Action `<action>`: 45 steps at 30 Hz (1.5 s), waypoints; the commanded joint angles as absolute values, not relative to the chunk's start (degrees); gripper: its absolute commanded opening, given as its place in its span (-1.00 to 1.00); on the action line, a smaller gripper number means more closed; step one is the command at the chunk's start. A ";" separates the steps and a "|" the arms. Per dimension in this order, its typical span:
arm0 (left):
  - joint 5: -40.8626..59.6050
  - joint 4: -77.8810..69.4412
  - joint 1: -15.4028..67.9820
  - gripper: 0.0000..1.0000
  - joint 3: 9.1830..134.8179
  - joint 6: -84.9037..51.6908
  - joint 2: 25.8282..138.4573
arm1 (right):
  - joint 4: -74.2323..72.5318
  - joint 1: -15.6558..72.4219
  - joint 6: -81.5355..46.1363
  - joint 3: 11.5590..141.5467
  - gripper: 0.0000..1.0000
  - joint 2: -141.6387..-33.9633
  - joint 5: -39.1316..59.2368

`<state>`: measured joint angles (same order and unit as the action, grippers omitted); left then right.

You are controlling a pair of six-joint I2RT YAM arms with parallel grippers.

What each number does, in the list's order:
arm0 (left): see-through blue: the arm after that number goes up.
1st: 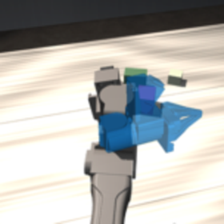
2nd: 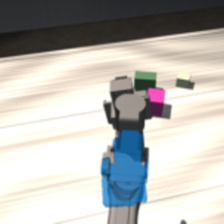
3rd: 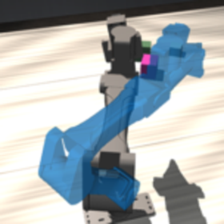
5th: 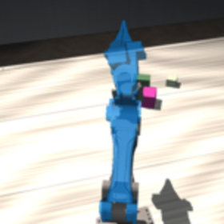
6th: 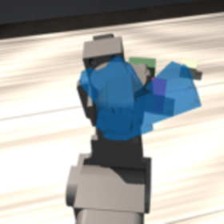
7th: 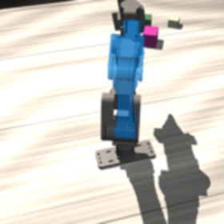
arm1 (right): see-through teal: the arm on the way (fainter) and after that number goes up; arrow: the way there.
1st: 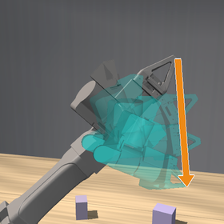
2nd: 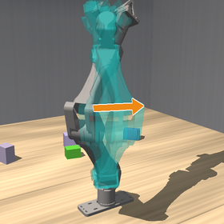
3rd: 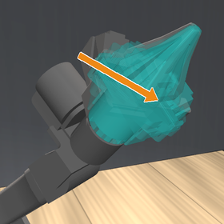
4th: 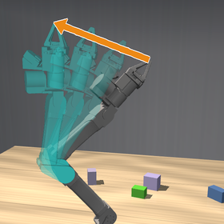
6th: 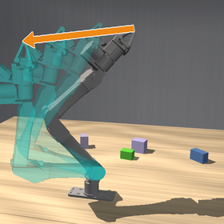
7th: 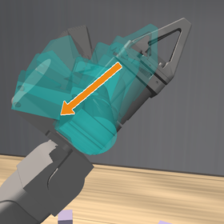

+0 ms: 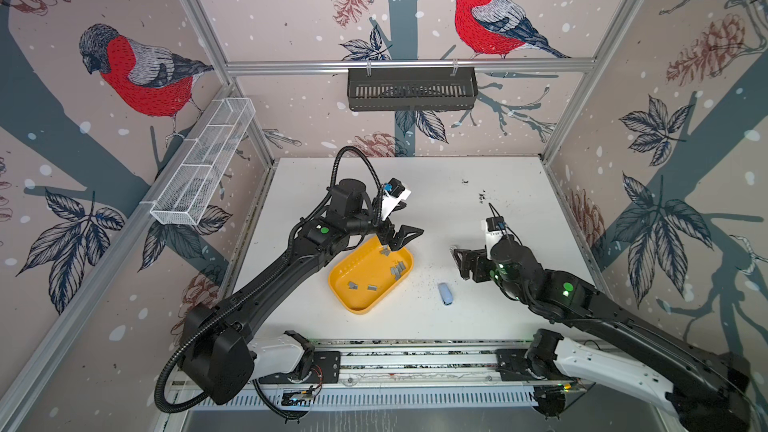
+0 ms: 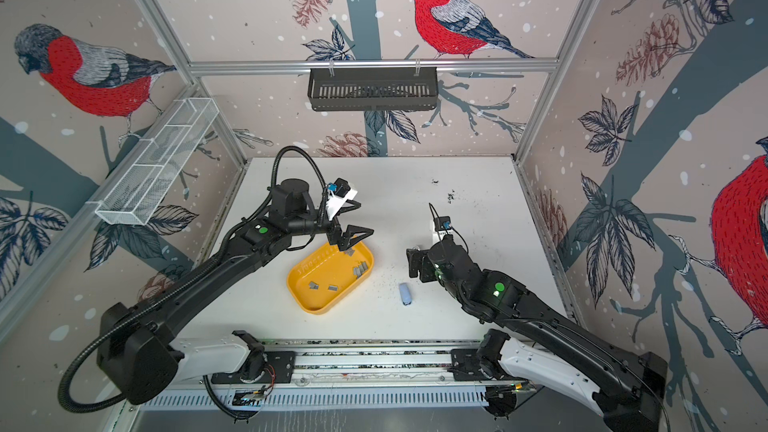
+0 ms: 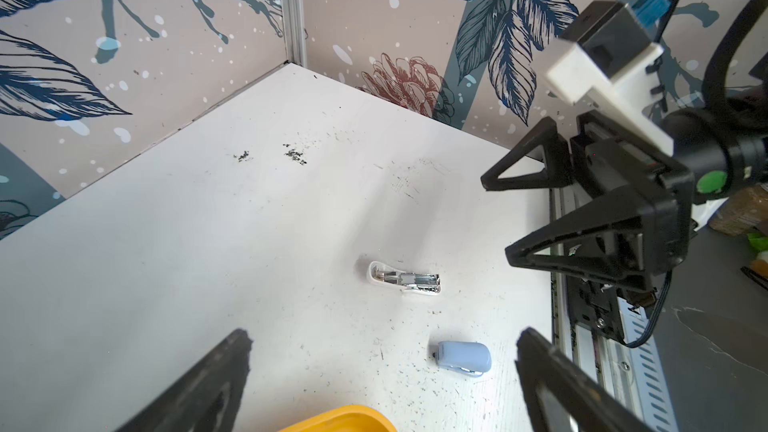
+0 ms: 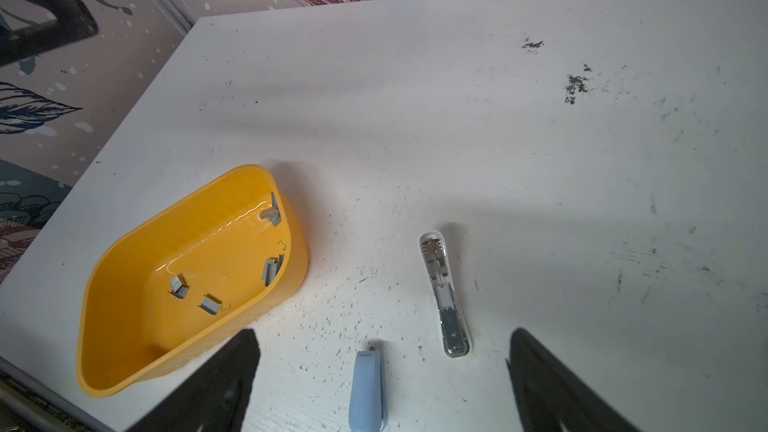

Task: Load the staples into the stapler
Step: 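Reach the left gripper across to the light-blue stapler while the right gripper lifts away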

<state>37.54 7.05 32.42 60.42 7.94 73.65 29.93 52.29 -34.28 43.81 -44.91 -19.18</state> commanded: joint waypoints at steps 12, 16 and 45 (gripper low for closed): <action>34.38 16.25 44.76 0.97 60.12 19.72 77.71 | 42.48 51.23 -31.22 46.56 1.00 -34.69 -9.71; 27.39 22.11 49.78 0.96 62.85 23.13 81.87 | 45.63 51.15 -32.54 46.57 1.00 -31.59 -10.94; -0.09 24.82 63.10 0.55 71.38 29.27 107.31 | 48.38 50.34 -33.49 46.40 0.99 -24.51 -16.01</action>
